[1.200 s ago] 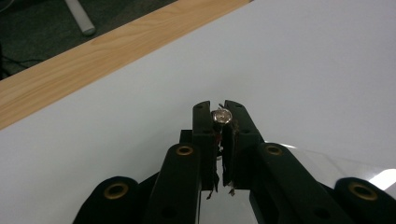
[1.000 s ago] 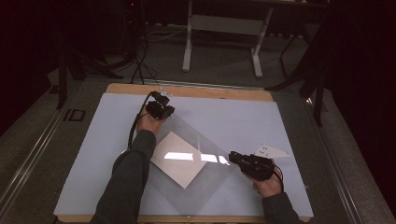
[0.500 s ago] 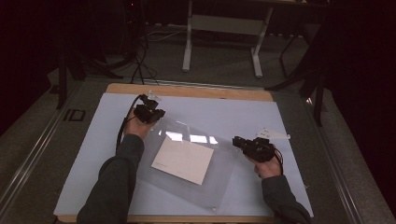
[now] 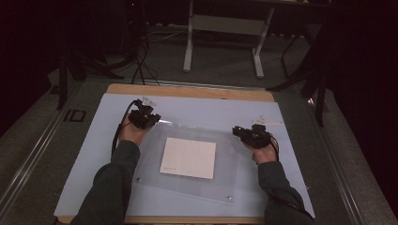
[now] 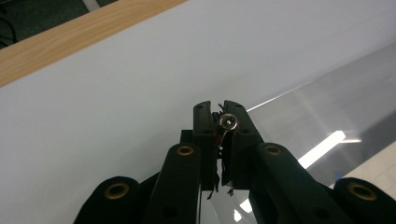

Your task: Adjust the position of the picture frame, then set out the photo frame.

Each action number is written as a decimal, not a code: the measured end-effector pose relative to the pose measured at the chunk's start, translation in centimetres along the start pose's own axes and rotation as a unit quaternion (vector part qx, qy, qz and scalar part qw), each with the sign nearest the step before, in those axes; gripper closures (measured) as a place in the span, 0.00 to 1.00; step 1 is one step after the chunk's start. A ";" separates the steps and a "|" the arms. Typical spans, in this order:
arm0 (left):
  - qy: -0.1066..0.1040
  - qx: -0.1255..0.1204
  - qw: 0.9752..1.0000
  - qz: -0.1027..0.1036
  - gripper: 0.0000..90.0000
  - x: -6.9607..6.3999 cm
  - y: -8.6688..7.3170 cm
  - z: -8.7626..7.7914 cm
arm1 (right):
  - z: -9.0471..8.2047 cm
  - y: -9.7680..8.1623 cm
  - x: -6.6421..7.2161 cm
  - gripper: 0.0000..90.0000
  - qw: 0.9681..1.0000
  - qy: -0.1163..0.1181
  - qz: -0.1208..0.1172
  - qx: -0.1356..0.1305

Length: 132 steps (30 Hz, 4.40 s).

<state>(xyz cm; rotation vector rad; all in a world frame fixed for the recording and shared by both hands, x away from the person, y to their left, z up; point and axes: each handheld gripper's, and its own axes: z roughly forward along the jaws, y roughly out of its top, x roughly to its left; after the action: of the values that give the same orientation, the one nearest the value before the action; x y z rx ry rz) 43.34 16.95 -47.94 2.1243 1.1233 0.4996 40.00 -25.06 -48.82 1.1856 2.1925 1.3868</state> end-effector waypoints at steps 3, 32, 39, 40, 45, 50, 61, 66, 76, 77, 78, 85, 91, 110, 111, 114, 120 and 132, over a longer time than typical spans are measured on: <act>0.001 -0.001 1.000 -0.001 0.94 -0.1 -0.3 -0.2 | 0.8 0.3 -0.4 0.89 1.000 -0.010 0.004 0.004; 0.003 0.015 0.999 -0.028 0.94 0.1 -2.4 1.2 | 5.2 0.4 -1.6 0.91 0.997 -0.061 0.036 0.041; 0.000 0.011 0.999 -0.035 0.94 0.0 -2.6 1.6 | 5.1 0.0 -1.7 0.92 0.996 -0.063 0.036 0.044; -0.001 0.012 0.999 -0.035 0.94 0.1 -2.6 1.6 | 5.1 0.0 -1.7 0.92 0.996 -0.064 0.035 0.044; 0.000 0.008 0.999 -0.038 0.94 0.1 -2.8 1.6 | 5.2 0.0 -1.7 0.92 0.996 -0.064 0.035 0.044; -0.005 0.003 0.999 -0.042 0.93 0.2 -2.9 1.6 | 5.2 0.0 -1.6 0.92 0.996 -0.067 0.026 0.046; -0.029 -0.046 0.996 -0.068 0.83 0.5 -3.8 0.9 | 5.2 -0.2 -1.6 0.92 0.997 -0.066 0.029 0.038; -0.033 -0.075 0.993 -0.085 0.81 1.0 -4.2 0.1 | 5.1 -0.3 -1.6 0.91 0.997 -0.064 0.030 0.033; -0.043 -0.094 0.990 -0.091 0.80 1.3 -5.0 -0.5 | 4.6 -0.9 -1.6 0.86 0.998 -0.061 0.022 0.020; -0.042 -0.094 0.991 -0.090 0.81 1.3 -5.0 -0.4 | 4.5 -0.9 -1.6 0.85 0.998 -0.063 0.017 0.020; -0.042 -0.093 0.991 -0.086 0.82 1.2 -5.0 -0.4 | 4.4 -1.0 -1.6 0.84 0.998 -0.063 0.016 0.018; -0.034 -0.088 0.993 -0.069 0.92 0.8 -4.9 -0.3 | 3.5 -1.2 -1.5 0.84 0.998 -0.067 0.009 -0.004; -0.033 -0.090 0.993 -0.067 0.92 0.7 -4.8 -0.2 | 3.7 -0.7 -1.1 0.93 0.997 -0.071 -0.001 -0.001; -0.042 -0.092 0.990 -0.099 0.93 1.1 -4.9 0.2 | 3.9 -0.1 -1.4 0.94 0.997 -0.071 0.008 0.020; -0.043 -0.091 0.990 -0.103 0.93 1.2 -4.8 0.3 | 4.0 -0.1 -1.4 0.94 0.997 -0.071 0.011 0.020; -0.044 -0.088 0.989 -0.110 0.93 1.4 -4.6 0.5 | 4.2 0.1 -1.5 0.94 0.997 -0.072 0.020 0.022; -0.048 -0.081 0.989 -0.117 0.94 1.6 -4.3 1.0 | 4.5 0.3 -1.9 0.95 0.997 -0.072 0.028 0.025; -0.056 -0.069 0.987 -0.130 0.94 2.1 -3.8 1.5 | 4.9 0.6 -2.2 0.95 0.996 -0.072 0.039 0.027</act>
<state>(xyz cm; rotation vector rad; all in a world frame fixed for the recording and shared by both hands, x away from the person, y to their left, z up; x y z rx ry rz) 43.20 19.62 -51.65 1.8298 1.2414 0.3212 44.66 -23.62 -51.13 1.3592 2.1160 1.2378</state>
